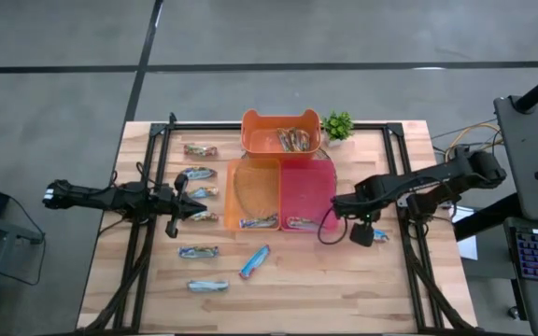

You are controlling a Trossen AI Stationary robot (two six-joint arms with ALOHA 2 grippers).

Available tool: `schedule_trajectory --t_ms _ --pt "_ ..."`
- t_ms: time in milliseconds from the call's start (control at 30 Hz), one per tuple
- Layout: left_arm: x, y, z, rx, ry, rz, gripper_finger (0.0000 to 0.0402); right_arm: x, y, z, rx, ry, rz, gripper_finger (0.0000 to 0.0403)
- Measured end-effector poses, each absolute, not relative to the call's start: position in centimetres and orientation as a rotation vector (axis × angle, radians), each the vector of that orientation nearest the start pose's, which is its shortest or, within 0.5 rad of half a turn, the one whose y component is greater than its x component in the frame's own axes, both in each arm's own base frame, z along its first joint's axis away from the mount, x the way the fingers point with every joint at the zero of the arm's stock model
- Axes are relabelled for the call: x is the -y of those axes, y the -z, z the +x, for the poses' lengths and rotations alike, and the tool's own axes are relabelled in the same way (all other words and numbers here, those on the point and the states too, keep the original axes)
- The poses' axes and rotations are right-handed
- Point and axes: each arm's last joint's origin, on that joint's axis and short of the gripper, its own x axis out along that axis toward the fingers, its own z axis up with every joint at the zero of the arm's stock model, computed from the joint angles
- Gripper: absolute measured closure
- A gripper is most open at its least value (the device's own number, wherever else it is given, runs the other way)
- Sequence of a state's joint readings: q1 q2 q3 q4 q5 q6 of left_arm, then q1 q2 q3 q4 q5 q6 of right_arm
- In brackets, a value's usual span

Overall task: Pick and place Granola Bars by type
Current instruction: Put the red granola bar into the pink bin

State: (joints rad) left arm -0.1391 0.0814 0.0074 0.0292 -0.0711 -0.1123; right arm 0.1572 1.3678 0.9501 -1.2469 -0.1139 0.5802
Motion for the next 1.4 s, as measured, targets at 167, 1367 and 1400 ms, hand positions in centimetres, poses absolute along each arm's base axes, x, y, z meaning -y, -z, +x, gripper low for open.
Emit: schedule_trajectory --t_ms 167,1367,1400 --pt "1.2 -16.2 10.1 -0.048 0.065 -0.108 0.0401 -3.9 -20.9 19.6 -1.712 0.284 0.376 0.0103" --pt "1.2 -16.2 10.1 -0.048 0.065 -0.108 0.0401 -4.7 -14.2 16.8 -1.752 0.285 0.482 0.0096" --pt "1.2 -16.2 10.1 -0.048 0.065 -0.108 0.0401 -4.7 -14.0 16.7 -1.755 0.286 0.481 0.0096"
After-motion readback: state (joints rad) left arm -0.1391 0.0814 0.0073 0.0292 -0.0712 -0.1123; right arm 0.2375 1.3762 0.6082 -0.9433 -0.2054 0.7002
